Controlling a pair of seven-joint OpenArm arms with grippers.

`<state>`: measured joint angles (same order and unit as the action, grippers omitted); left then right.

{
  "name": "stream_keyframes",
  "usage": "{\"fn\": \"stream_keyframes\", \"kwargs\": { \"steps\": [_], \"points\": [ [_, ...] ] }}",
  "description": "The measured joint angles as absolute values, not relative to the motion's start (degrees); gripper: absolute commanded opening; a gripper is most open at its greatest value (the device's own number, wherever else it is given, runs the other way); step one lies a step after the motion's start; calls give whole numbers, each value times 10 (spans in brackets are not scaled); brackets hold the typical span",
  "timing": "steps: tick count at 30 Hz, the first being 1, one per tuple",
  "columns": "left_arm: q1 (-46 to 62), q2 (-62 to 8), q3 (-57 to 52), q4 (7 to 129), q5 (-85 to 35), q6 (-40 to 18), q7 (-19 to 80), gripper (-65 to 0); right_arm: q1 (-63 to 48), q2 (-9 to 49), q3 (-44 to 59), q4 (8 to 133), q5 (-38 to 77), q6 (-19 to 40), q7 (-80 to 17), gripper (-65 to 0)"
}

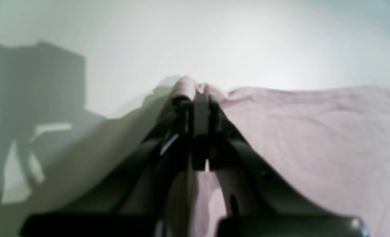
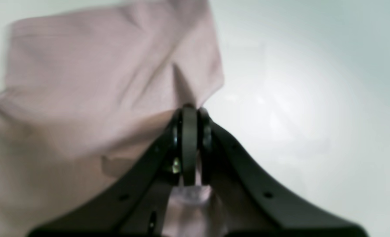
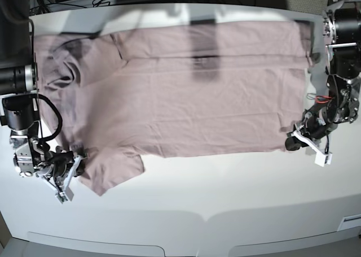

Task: Fold the T-shirt properly
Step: 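Lift the hem corners and fold the hem over toward the collar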

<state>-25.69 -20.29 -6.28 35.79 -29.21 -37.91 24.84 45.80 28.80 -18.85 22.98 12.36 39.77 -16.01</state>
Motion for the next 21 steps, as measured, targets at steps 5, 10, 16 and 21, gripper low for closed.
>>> {"fn": "stream_keyframes", "kwargs": {
  "steps": [5, 10, 16, 21],
  "points": [
    [-256, -201, -106, 431, -293, -381, 317, -650, 457, 307, -189, 260, 154, 399, -196, -650],
    [-215, -201, -131, 526, -292, -381, 339, -650, 457, 321, -190, 297, 226, 399, -233, -650],
    [-151, -216, -133, 620, -295, -348, 348, -650, 431, 349, -192, 386, 329, 400, -278, -650],
    [-108, -255, -134, 658, -332, -343, 347, -650, 345, 395, -193, 526, 400, 397, -313, -650]
  ]
}}
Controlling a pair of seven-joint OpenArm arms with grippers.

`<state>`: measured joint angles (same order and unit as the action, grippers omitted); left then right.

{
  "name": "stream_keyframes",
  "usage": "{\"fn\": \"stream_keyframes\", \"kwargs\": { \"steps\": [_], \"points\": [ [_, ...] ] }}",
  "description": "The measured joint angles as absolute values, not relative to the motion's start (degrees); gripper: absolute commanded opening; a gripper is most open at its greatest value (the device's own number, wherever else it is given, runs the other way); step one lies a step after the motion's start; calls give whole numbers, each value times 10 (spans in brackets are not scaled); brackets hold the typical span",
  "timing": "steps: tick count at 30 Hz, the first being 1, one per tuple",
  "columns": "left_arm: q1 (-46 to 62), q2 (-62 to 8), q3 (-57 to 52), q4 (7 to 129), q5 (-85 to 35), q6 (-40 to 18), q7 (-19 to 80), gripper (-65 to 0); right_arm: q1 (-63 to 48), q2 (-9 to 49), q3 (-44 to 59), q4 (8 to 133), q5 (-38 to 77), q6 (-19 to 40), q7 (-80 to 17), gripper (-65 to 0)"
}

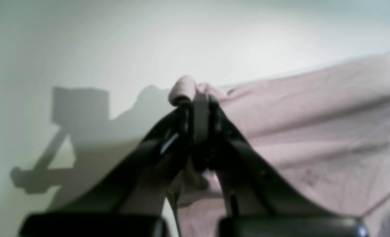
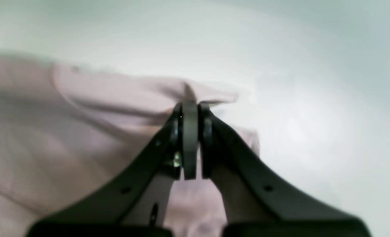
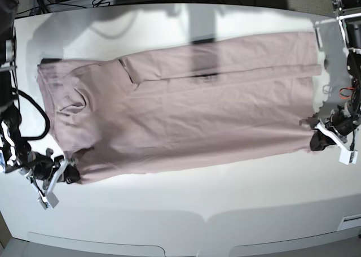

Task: Fold the T-shirt properly
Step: 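Lift the hem corners and fold the hem over toward the collar, then release the hem and regrasp the strip's ends with both grippers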

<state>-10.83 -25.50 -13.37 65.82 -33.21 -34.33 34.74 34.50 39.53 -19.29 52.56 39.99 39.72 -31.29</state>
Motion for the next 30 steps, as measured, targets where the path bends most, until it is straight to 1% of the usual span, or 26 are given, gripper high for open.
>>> {"fn": "stream_keyframes", "kwargs": {
  "steps": [4, 11, 16, 21, 26, 30],
  "points": [
    [-76, -285, -134, 681, -374, -343, 349, -650, 274, 413, -172, 618, 410, 402, -340, -650],
    [-30, -300, -133, 683, -403, -345, 358, -650, 153, 408, -8, 676, 422, 402, -351, -650],
    [3, -302, -134, 687, -416, -345, 364, -650, 76, 405, 67, 739, 422, 404, -369, -650],
    [48, -302, -133, 713, -416, -345, 376, -650, 11, 405, 108, 771, 422, 404, -377, -650],
    [90, -302, -134, 746, -416, -345, 378, -650, -44, 401, 135, 773, 422, 404, -376, -650],
    [103, -302, -134, 763, -413, -345, 378, -650, -79, 397, 142, 773, 422, 403, -369, -650]
  ]
}}
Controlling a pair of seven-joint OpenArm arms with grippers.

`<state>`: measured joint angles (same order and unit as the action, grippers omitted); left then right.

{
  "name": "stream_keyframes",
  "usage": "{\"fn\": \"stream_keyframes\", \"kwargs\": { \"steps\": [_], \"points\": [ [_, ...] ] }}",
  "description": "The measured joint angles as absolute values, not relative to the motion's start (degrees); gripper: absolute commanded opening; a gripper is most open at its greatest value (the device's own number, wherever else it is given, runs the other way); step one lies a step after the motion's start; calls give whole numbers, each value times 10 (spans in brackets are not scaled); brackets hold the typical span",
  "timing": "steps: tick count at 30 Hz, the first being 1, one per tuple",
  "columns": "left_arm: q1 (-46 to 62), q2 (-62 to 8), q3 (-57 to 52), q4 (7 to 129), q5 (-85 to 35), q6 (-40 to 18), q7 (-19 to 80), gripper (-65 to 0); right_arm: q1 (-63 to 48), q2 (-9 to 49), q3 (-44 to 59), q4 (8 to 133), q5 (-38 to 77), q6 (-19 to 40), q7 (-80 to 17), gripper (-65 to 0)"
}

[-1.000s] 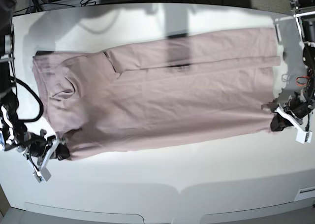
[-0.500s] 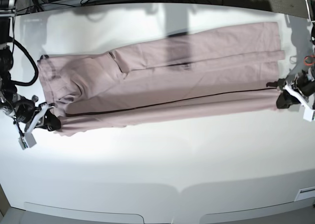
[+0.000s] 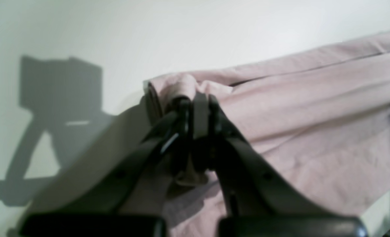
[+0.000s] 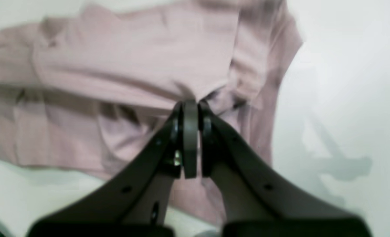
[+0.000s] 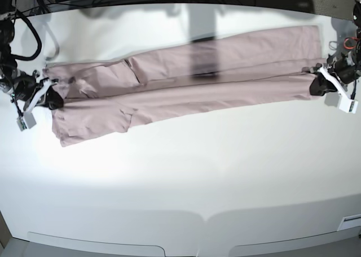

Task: Fold the T-shirt properly
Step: 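Release the hem and regrasp the strip's ends with both grippers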

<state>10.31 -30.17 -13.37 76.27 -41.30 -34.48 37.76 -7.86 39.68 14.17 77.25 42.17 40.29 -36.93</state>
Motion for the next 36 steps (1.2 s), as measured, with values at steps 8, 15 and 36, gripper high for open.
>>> {"fn": "stream_keyframes", "kwargs": {
  "steps": [8, 15, 36],
  "points": [
    [117, -302, -134, 765, -392, -345, 382, -650, -99, 376, 142, 773, 417, 401, -364, -650],
    [119, -302, -134, 765, -342, -345, 381, -650, -102, 352, 142, 773, 392, 401, -382, -540],
    [138, -389, -139, 768, -490, -341, 442, -227, -102, 352, 143, 773, 458, 397, -409, -347]
  ]
}}
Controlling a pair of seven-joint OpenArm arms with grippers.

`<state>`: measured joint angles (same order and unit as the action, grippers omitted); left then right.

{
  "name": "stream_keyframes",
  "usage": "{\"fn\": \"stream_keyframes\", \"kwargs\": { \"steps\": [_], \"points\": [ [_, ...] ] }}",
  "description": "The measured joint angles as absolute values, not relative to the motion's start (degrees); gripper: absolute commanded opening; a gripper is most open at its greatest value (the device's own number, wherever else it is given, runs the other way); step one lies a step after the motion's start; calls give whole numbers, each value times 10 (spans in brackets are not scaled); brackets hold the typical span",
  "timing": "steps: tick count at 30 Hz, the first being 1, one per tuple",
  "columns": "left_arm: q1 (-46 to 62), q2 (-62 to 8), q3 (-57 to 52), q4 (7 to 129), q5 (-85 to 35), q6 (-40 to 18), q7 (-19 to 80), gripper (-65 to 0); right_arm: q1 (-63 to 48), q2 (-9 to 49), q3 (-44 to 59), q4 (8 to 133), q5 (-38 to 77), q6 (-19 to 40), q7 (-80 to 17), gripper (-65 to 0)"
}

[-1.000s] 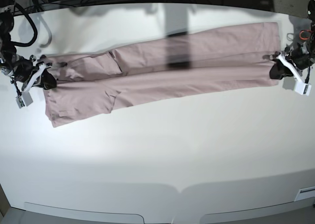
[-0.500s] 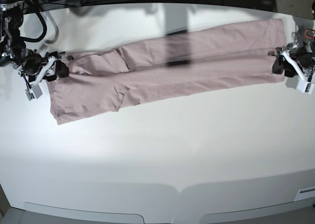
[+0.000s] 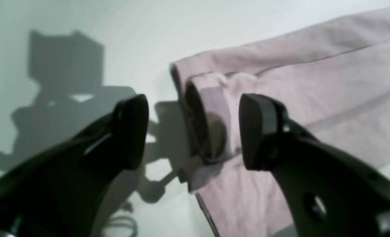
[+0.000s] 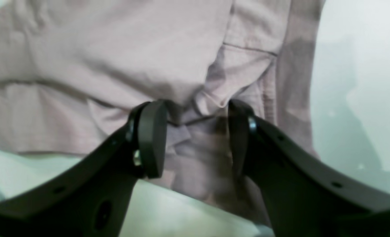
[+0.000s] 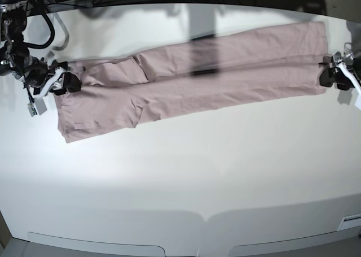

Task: Fold the T-shirt properly
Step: 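Release the hem and regrasp the strip's ends with both grippers, then fold the strip end held by the left gripper toward the right gripper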

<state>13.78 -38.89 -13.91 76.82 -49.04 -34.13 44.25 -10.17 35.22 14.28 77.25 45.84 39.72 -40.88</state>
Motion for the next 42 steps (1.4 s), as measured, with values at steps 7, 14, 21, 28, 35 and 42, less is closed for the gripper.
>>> {"fn": "stream_keyframes", "kwargs": {
  "steps": [7, 14, 21, 28, 35, 42],
  "points": [
    [231, -376, -227, 768, -490, -341, 371, -227, -102, 352, 143, 785, 502, 397, -408, -347],
    [251, -308, -281, 758, -566, -396, 366, -227, -101, 280, 145, 859, 505, 395, -418, -347],
    [246, -275, -283, 710, -567, -397, 359, -227, -102, 236, 145, 935, 499, 395, -473, -347],
    [244, -255, -286, 698, -617, -397, 365, -237, -102, 237, 145, 954, 501, 395, -475, -347],
    [220, -201, -288, 699, -611, -407, 366, -302, -102, 237, 146, 954, 501, 395, -475, -347],
    [216, -196, -287, 697, -597, -398, 370, -587, -102, 237, 146, 954, 501, 395, -475, -347]
  ]
}}
